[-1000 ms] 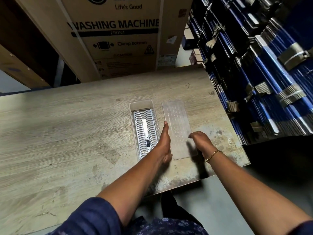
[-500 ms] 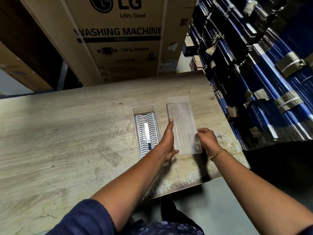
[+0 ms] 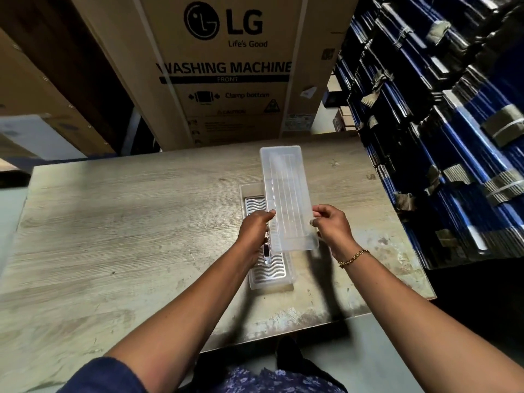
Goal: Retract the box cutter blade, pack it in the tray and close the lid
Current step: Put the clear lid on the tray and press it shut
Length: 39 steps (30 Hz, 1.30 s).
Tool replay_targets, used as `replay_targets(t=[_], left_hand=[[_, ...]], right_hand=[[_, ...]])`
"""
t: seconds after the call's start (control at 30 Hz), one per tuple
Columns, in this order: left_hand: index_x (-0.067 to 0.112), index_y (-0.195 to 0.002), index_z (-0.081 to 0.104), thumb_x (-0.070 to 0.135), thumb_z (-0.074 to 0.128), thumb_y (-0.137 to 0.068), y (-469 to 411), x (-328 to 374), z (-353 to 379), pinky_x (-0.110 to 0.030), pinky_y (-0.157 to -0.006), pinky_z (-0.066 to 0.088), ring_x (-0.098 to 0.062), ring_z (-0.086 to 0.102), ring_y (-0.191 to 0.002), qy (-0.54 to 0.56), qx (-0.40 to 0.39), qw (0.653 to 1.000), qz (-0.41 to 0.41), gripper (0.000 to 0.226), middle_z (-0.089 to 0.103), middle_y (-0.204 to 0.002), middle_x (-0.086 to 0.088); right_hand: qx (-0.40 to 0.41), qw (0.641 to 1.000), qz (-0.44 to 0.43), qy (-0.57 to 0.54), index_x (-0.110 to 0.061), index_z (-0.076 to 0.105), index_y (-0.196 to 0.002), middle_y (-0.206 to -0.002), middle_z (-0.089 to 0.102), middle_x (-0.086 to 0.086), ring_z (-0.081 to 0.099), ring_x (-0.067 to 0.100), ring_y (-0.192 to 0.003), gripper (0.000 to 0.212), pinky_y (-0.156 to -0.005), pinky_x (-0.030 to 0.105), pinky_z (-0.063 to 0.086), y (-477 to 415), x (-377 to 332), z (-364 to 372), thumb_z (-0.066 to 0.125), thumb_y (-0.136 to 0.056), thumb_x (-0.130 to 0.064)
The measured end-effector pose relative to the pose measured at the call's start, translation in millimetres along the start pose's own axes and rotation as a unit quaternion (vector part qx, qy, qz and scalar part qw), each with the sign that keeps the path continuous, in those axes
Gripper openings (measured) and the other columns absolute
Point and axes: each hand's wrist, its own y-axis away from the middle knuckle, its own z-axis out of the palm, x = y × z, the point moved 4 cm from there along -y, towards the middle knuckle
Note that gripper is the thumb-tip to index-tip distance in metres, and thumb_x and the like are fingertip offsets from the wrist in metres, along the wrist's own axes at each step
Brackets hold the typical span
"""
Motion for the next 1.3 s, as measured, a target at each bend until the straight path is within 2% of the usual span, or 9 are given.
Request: replay_targets(t=[0.07, 0.13, 0.2, 0.27, 0.43, 0.63, 0.83, 1.0, 1.3], left_hand=[[0.013, -0.119, 0.067, 0.019, 0.063, -0.095, -3, -4, -14, -0.031, -0.074, 0.043, -0.014, 0.060, -0.091, -0.011, 0.029, 0.999, 0.014, 0.025, 0.067, -0.116, -0.003], [0.010, -0.129, 0.063, 0.013, 0.066, -0.092, -6, -10, -26, -0.033, -0.081, 0.048, -0.019, 0.063, -0.097, -0.028, 0.051, 0.998, 0.023, 0.037, 0.069, -0.122, -0.008], [0.013, -0.124, 0.066, 0.010, 0.070, -0.087, -6, -18, -37, -0.041, -0.095, 0.054, -0.024, 0.066, -0.103, -0.056, 0.076, 0.995, 0.036, 0.037, 0.071, -0.121, -0.010], [0.016, -0.113, 0.069, 0.008, 0.072, -0.083, -5, -27, -46, -0.050, -0.100, 0.053, -0.028, 0.068, -0.107, -0.082, 0.101, 0.990, 0.046, 0.031, 0.072, -0.114, -0.007], [0.014, -0.104, 0.068, 0.000, 0.075, -0.079, 4, -42, -59, -0.050, -0.097, 0.055, -0.025, 0.068, -0.100, -0.122, 0.122, 0.983, 0.062, 0.030, 0.066, -0.095, 0.006], [0.032, -0.087, 0.062, 0.003, 0.075, -0.077, 10, -62, -64, -0.051, -0.091, 0.057, -0.025, 0.070, -0.096, -0.161, 0.131, 0.975, 0.074, 0.033, 0.066, -0.092, 0.013], [0.029, -0.093, 0.063, 0.005, 0.073, -0.080, 14, -72, -63, -0.043, -0.093, 0.054, -0.021, 0.067, -0.099, -0.177, 0.142, 0.970, 0.087, 0.029, 0.066, -0.100, 0.006], [0.030, -0.097, 0.063, 0.007, 0.072, -0.080, 13, -78, -61, -0.040, -0.094, 0.053, -0.020, 0.065, -0.100, -0.183, 0.140, 0.969, 0.087, 0.030, 0.068, -0.109, 0.001], [0.024, -0.106, 0.067, 0.008, 0.071, -0.083, 7, -81, -60, -0.032, -0.087, 0.049, -0.020, 0.064, -0.099, -0.192, 0.136, 0.968, 0.089, 0.029, 0.064, -0.110, 0.001]], right_hand=[[-0.015, 1.000, -0.003, -0.002, -0.014, 0.071, -0.111, -0.118, 0.073, 0.010, 0.066, 0.021, -0.103, 0.035, -0.088, 0.036, 0.052, 5, 0, 11, 0.061, -0.084, 0.007], [-0.026, 1.000, -0.005, 0.002, -0.015, 0.071, -0.110, -0.116, 0.073, 0.010, 0.065, 0.019, -0.099, 0.034, -0.086, 0.035, 0.052, 11, 2, 20, 0.062, -0.084, 0.006], [-0.033, 0.999, -0.003, 0.008, -0.014, 0.072, -0.111, -0.114, 0.074, 0.008, 0.068, 0.022, -0.101, 0.034, -0.086, 0.036, 0.053, 14, 6, 28, 0.063, -0.083, 0.005], [-0.041, 0.999, -0.002, 0.016, -0.015, 0.073, -0.109, -0.112, 0.075, 0.007, 0.070, 0.027, -0.107, 0.035, -0.091, 0.039, 0.055, 18, 12, 35, 0.063, -0.082, 0.003], [-0.053, 0.998, -0.003, 0.030, -0.018, 0.074, -0.104, -0.108, 0.076, 0.005, 0.071, 0.025, -0.106, 0.034, -0.098, 0.047, 0.057, 30, 22, 42, 0.063, -0.082, 0.005], [-0.062, 0.997, 0.006, 0.037, -0.028, 0.070, -0.089, -0.100, 0.074, -0.004, 0.071, 0.023, -0.101, 0.035, -0.095, 0.047, 0.058, 45, 35, 44, 0.060, -0.083, 0.005], [-0.058, 0.998, 0.008, 0.037, -0.026, 0.069, -0.094, -0.105, 0.073, 0.001, 0.071, 0.026, -0.102, 0.034, -0.095, 0.046, 0.058, 52, 47, 46, 0.060, -0.081, 0.005], [-0.059, 0.998, 0.019, 0.032, -0.024, 0.069, -0.095, -0.104, 0.072, 0.000, 0.071, 0.025, -0.101, 0.033, -0.088, 0.041, 0.058, 52, 51, 46, 0.059, -0.082, 0.005], [-0.062, 0.997, 0.034, 0.028, -0.026, 0.068, -0.092, -0.105, 0.072, 0.000, 0.070, 0.025, -0.103, 0.034, -0.093, 0.049, 0.059, 48, 56, 46, 0.060, -0.082, 0.004]])
